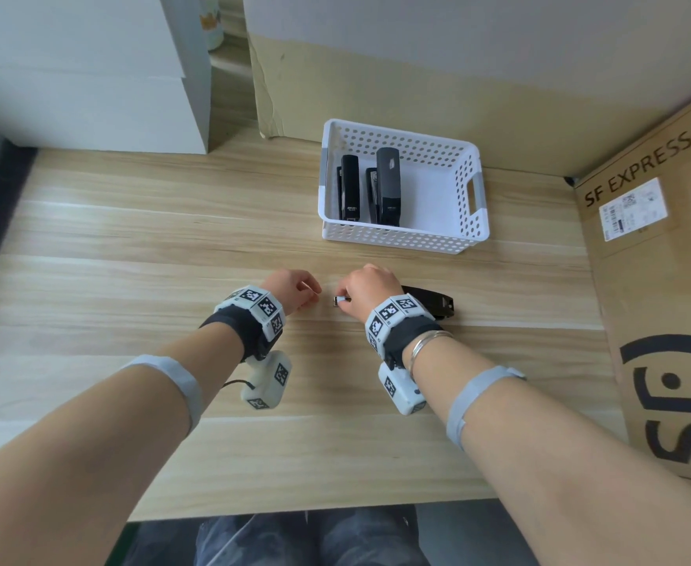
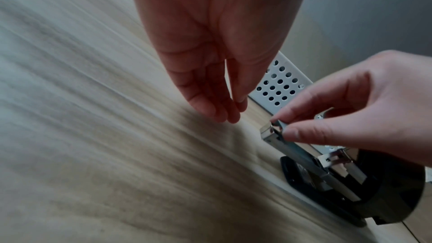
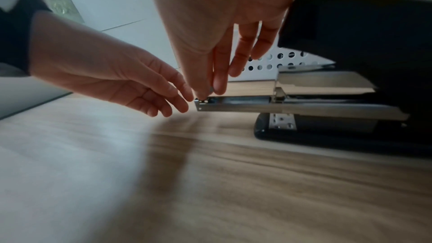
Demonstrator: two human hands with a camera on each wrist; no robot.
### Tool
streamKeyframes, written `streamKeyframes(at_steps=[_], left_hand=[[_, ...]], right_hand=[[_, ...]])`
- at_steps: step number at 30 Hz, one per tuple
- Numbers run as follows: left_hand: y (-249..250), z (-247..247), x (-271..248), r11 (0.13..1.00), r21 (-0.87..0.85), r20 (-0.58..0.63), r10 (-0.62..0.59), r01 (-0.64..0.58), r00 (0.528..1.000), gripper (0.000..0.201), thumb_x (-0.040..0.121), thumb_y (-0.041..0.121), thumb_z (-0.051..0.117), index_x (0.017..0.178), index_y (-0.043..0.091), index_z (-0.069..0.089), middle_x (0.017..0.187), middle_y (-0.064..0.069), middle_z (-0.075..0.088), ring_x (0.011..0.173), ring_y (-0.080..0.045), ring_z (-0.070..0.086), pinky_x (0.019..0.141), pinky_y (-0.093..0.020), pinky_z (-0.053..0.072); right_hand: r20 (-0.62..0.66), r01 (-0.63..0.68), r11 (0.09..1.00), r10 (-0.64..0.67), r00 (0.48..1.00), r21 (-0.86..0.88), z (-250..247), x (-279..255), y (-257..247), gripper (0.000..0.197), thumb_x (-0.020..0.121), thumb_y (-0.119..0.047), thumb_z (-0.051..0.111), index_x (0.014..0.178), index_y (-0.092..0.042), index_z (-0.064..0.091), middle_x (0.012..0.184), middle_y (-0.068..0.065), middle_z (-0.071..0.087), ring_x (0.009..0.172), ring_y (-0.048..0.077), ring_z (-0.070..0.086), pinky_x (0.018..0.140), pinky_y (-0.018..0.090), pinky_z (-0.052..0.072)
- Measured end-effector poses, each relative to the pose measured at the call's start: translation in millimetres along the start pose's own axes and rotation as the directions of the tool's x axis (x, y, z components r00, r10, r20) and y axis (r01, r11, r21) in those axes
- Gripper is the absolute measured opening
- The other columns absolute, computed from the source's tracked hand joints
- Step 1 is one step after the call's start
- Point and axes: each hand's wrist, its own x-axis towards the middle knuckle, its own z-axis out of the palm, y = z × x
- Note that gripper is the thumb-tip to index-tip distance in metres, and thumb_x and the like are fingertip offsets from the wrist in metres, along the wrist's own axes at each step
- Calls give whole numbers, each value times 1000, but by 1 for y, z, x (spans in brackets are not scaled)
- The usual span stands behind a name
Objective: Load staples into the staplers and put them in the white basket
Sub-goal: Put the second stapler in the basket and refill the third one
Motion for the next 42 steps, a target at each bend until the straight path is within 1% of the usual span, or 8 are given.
streamKeyframes(at_steps=[5,15,21,25,30,35,39,42], left_hand=[[0,1,-2,1000,-25,18,-2,3,1000,25,89,-2,43,85,14,61,75,0,65,70,-18,58,82,-37,54],[-2,-4,-4,1000,15,6,-26,25,1000,23,87,1,43,91,15,62,91,-7,71,79,-21,60,88,-41,55],[-1,-4,-5,999,29,0,-24,24,1000,25,87,2,44,97,10,65,97,-12,74,79,-21,61,88,-42,55],[0,-3,-5,1000,-1,8,-28,28,1000,25,87,-1,42,92,14,62,86,-7,69,78,-20,61,87,-40,54],[3,-1,-7,999,-17,13,-33,33,999,25,88,-2,42,96,9,63,85,-6,67,78,-21,60,78,-33,54],[4,-1,-9,998,-45,17,-35,36,999,26,88,-3,39,94,11,61,86,-5,67,73,-17,60,69,-19,49],[6,0,-11,995,-88,4,-39,39,999,26,89,-4,37,89,13,57,89,-4,68,65,-10,60,70,-21,51],[12,2,-13,992,-113,-9,-60,58,998,26,90,-2,38,94,12,59,89,-4,67,63,-8,59,70,-21,52]], right_hand=[[-1,7,999,-7,1000,-33,4,1,0,23,94,-34,51,107,-30,70,109,-6,69,118,17,48,102,38,30],[-11,13,999,-13,1000,-40,4,1,5,22,93,-36,52,102,-30,71,103,-9,70,116,15,47,100,37,29],[-27,15,999,-16,1000,-32,8,3,5,21,93,-39,54,100,-30,72,103,-10,70,116,13,45,100,37,27],[-31,14,1000,-14,999,-20,12,4,6,22,91,-43,55,99,-31,72,101,-9,69,113,13,45,97,36,26],[20,-50,999,49,999,19,14,9,7,22,88,-46,58,99,-34,73,109,-6,58,111,23,43,95,30,25],[67,-75,992,68,995,98,9,13,10,24,97,-28,50,101,-26,74,68,-16,36,104,19,36,88,23,22],[112,-91,994,97,989,-61,5,13,2,23,93,-39,55,102,-26,72,91,-4,63,113,16,47,100,37,27],[92,-109,988,119,989,-106,-1,11,2,17,94,-30,55,97,-23,70,103,0,67,112,20,52,98,40,29]])
